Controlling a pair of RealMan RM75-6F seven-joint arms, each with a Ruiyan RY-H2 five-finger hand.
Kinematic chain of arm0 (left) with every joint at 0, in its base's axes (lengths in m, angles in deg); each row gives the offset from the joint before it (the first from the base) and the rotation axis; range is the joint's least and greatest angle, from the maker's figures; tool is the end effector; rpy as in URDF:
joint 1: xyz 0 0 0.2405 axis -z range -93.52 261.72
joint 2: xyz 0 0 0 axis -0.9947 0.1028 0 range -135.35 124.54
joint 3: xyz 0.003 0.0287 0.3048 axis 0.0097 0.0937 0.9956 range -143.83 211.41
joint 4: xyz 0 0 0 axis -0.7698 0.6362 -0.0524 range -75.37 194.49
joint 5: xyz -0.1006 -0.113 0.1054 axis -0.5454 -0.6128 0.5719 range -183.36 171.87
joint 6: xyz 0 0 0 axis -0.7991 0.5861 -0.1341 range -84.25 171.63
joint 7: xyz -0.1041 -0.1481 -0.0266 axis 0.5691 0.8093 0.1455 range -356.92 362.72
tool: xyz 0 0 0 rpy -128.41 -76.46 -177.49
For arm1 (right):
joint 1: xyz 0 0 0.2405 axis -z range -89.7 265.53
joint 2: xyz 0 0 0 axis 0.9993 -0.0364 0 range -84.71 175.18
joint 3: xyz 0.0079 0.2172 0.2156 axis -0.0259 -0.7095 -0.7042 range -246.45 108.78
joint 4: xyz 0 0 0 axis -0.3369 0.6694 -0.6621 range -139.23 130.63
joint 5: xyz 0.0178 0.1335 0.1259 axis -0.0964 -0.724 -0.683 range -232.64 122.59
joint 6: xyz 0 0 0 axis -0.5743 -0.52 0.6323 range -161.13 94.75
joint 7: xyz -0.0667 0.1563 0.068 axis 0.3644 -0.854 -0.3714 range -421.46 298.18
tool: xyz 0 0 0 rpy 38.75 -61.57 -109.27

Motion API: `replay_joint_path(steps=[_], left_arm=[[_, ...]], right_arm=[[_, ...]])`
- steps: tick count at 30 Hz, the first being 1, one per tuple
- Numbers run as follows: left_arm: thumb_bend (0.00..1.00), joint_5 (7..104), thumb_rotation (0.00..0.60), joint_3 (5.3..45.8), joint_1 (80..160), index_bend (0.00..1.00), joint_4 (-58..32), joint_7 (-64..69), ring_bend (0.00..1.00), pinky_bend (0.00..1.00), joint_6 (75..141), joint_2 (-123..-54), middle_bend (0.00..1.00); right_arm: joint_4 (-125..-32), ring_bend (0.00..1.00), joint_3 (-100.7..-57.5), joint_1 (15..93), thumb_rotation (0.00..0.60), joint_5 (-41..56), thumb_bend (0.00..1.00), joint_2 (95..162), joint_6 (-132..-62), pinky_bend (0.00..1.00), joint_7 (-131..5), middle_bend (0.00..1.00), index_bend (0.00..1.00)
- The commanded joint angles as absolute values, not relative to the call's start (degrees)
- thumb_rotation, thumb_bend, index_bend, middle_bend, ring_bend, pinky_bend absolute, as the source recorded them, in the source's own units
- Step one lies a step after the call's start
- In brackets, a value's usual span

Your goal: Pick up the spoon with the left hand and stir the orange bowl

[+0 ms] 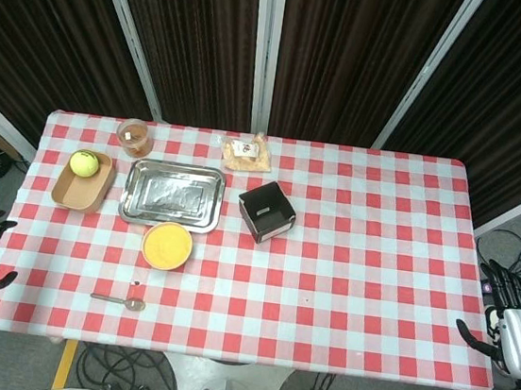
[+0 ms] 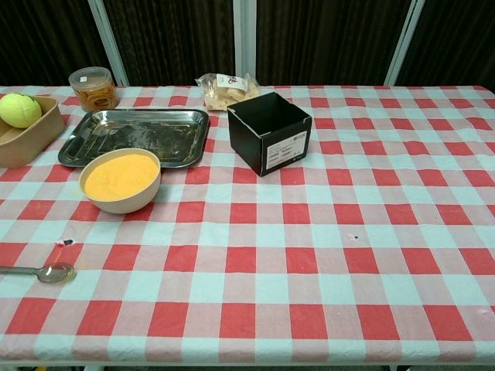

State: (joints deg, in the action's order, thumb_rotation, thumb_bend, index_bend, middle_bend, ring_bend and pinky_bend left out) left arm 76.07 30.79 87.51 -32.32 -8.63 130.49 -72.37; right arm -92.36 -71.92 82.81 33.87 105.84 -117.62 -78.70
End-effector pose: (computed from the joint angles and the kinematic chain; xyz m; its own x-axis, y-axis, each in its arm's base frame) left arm -0.3604 0.2126 0.1972 0.5323 -0.0007 0.8466 0.8434 0.0871 -0.5302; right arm -0.3513 -0.2249 0.2287 0.2465 -0.0135 0.9691 -0.9679 -0.0536 0.2455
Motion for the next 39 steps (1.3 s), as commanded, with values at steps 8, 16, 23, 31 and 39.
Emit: replay_joint_path(steps=[8,16,23,31,39], left_arm=[[0.09,76.01,0.6,30.95,87.07,0.29,-32.93,-8.82,0.19,0.16,130.75,-72.19,0.24],[0.09,76.53,0.6,31.02,87.03,0.29,-33.0,-8.52,0.19,0.16,130.81,-71.97,0.24],[0.12,77.88,0.6,31.39,90.37,0.38,-30.81,-6.04,0.32,0.37,125.11,-71.62,0.39],[0.2,79.4,0.6,33.31,96.43,0.5,-29.29,-1.73,0.72,0.88,113.45,-73.55,0.75],[0.22,78.66,0.6,34.58,100.21,0.51,-26.24,-1.32,0.85,0.98,106.08,-78.62,0.87]], right_arm=[[-92.25,0.0,-71.9,82.73,0.6,34.4,0.2,105.58,-118.12,0.0,-79.07,0.03,0.0],[-91.52,0.0,-71.89,82.87,0.6,34.92,0.2,105.52,-119.01,0.0,-80.07,0.04,0.0],[-91.6,0.0,-72.61,81.99,0.6,35.32,0.2,104.83,-119.08,0.0,-79.76,0.04,0.0],[-92.36,0.0,-72.86,80.93,0.6,35.15,0.2,104.71,-117.87,0.0,-78.78,0.05,0.0],[-92.94,0.0,-72.91,80.64,0.6,34.78,0.2,104.55,-117.5,0.0,-78.02,0.06,0.0]])
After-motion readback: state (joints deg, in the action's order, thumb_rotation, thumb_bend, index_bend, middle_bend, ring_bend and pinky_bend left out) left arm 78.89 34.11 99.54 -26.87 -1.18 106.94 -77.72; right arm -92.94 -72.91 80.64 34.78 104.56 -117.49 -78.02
